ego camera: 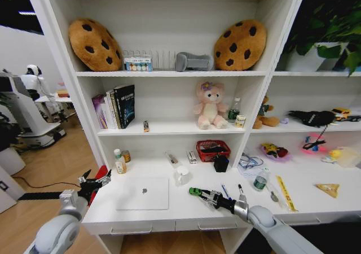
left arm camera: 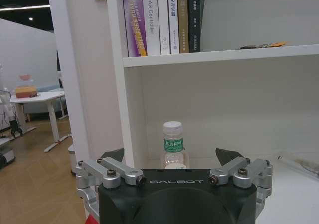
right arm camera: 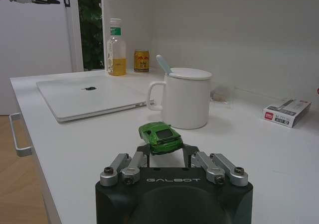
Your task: Organize the objects on the table.
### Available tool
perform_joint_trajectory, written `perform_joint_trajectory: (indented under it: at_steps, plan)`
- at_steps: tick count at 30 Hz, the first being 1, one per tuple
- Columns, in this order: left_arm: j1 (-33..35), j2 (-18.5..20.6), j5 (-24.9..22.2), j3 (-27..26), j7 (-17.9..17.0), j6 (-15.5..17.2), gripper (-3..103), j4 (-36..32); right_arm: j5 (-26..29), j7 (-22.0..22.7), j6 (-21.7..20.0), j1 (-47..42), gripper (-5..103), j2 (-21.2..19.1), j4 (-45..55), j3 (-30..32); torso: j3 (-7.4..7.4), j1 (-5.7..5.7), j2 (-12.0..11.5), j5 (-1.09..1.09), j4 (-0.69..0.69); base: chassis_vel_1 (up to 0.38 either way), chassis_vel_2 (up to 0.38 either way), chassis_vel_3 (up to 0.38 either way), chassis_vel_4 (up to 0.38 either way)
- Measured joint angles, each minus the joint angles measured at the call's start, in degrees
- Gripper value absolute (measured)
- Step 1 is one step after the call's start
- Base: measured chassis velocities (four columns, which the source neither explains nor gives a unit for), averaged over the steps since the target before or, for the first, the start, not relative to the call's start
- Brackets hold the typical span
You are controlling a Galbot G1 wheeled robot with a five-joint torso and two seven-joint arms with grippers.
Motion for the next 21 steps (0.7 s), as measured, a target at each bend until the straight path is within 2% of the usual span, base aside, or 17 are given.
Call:
perform_joint_trajectory:
  at_steps: [13, 21]
  plan:
    - [-0.2, 0.9, 0.1, 0.4, 0.1, 0.0, 100, -0.2, 1.0, -1.4, 1.4, -5.2, 33, -1.5, 5.6, 5.8, 0.00, 0.00, 0.0, 0.00, -0.01, 0.000, 0.000, 0.000, 0.000]
    - [-0.3, 1.6, 0.1, 0.7, 0.1, 0.0, 100, 0.0, 2.9, -0.8, 2.2, -4.3, 33, -1.8, 7.4, 7.7, 0.00, 0.00, 0.0, 0.00, 0.00, 0.000, 0.000, 0.000, 0.000]
